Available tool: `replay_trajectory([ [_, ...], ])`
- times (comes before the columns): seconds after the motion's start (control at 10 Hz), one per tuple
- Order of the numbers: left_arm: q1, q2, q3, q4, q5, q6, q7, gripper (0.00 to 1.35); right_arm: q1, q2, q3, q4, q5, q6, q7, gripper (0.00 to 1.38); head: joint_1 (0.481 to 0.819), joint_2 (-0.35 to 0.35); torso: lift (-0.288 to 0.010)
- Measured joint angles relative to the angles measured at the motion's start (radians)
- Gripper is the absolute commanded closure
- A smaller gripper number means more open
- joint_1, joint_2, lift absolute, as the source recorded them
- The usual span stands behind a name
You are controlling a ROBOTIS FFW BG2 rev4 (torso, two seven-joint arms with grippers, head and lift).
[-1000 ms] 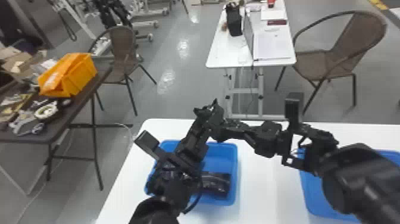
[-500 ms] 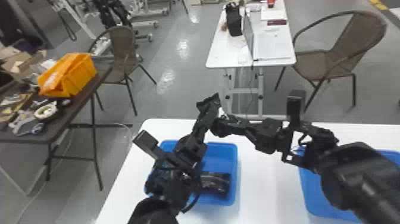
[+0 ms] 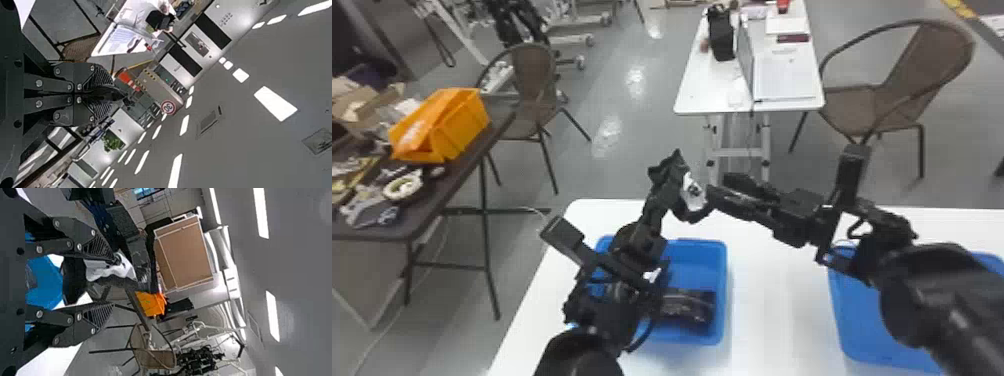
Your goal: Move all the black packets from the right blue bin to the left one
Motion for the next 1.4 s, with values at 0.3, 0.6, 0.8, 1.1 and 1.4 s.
replay_trajectory([
  [0.3, -0.034, 0.0, 0.068, 0.137, -0.231, -0.196, 0.007, 1.21, 0.202, -0.008, -0.244, -0.245, 0.091, 0.155, -0.002, 0.38, 0.695, 0.204, 0.0],
  [0.6, 0.002, 0.0, 0.119, 0.294, -0.424, -0.32, 0.052, 0.72, 0.311, -0.008, -0.34, -0.285, 0.088, 0.197, -0.011, 0.38, 0.695, 0.205, 0.0],
  [0.8, 0.002, 0.0, 0.106, 0.363, -0.437, -0.362, 0.034, 0.01, 0.314, -0.008, -0.349, -0.282, 0.098, 0.197, -0.01, 0.38, 0.695, 0.198, 0.0],
  [1.1, 0.036, 0.0, 0.037, 0.306, -0.401, -0.418, 0.068, 0.05, 0.391, -0.008, -0.413, -0.396, 0.234, 0.162, -0.17, 0.37, 0.695, 0.108, 0.0],
  [1.4, 0.208, 0.0, 0.091, 0.117, -0.496, -0.499, 0.123, 0.05, 0.662, 0.002, -0.439, -0.577, 0.278, -0.038, -0.49, 0.38, 0.695, 0.077, 0.0],
])
